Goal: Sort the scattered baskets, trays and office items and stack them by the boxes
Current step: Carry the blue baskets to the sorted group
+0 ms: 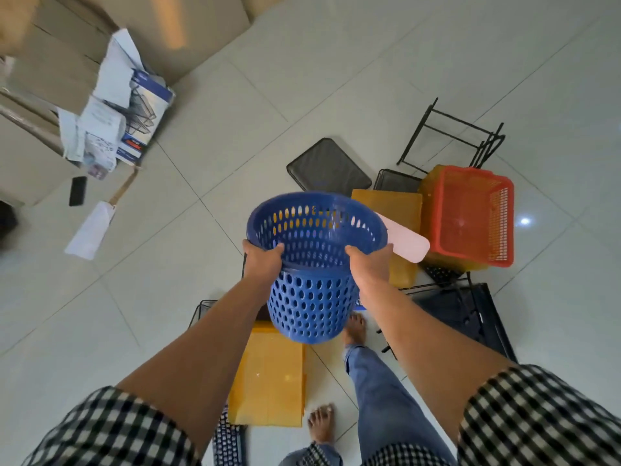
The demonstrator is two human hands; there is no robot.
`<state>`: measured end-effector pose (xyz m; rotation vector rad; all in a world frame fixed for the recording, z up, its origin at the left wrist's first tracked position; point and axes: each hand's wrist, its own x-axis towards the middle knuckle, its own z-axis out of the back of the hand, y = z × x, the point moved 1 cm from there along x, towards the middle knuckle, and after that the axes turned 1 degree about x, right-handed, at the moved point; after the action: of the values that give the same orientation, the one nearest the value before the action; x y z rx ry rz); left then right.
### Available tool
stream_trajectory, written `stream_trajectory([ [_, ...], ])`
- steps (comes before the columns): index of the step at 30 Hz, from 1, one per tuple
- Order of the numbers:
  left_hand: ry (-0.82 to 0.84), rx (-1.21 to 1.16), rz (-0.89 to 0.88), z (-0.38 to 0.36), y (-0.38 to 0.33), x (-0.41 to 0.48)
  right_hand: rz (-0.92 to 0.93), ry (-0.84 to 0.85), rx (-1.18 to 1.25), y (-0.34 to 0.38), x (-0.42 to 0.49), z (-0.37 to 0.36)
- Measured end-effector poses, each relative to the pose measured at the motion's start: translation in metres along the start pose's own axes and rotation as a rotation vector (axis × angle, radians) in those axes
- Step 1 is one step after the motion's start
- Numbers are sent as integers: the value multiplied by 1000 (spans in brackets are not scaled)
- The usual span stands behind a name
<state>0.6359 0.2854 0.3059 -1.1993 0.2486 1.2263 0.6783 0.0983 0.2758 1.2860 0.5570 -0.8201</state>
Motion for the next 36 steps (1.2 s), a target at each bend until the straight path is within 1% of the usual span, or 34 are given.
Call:
stream_trajectory([
  [5,16,-104,-146,35,40,-65,150,-42,44,-13,-64,33],
  [9,93,-266,-198,60,69,-122,269,-100,58,-30,-119,71],
  [12,162,-342,-267,71,87,-163,316,-136,111,-50,-158,103],
  [18,270,-347,-444,71,111,-228,355,-331,263,-90,-219,168],
  [21,342,-322,-492,56,118,-254,344,-412,323,-107,-235,202],
  [27,485,-237,-515,5,133,-301,282,-507,484,-148,-254,280],
  [32,693,-159,-563,-61,152,-358,206,-638,576,-197,-272,366],
  [36,806,-87,-598,-124,184,-415,169,-739,669,-248,-290,442],
])
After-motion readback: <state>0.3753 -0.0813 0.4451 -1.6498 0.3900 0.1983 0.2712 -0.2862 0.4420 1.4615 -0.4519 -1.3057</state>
